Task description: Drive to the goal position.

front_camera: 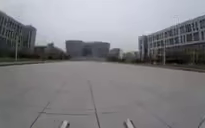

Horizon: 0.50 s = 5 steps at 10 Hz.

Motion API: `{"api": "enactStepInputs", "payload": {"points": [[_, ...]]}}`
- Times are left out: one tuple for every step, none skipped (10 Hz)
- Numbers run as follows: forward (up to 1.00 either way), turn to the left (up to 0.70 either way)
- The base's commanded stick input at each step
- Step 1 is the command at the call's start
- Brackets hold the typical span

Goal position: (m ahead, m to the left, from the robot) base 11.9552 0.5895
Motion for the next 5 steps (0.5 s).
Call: {"api": "enactStepInputs", "payload": {"points": [[1.00,-0.27],[1.00,-0.40],[1.00,-0.35],[1.00,-0.07],[1.00,0.00]]}}
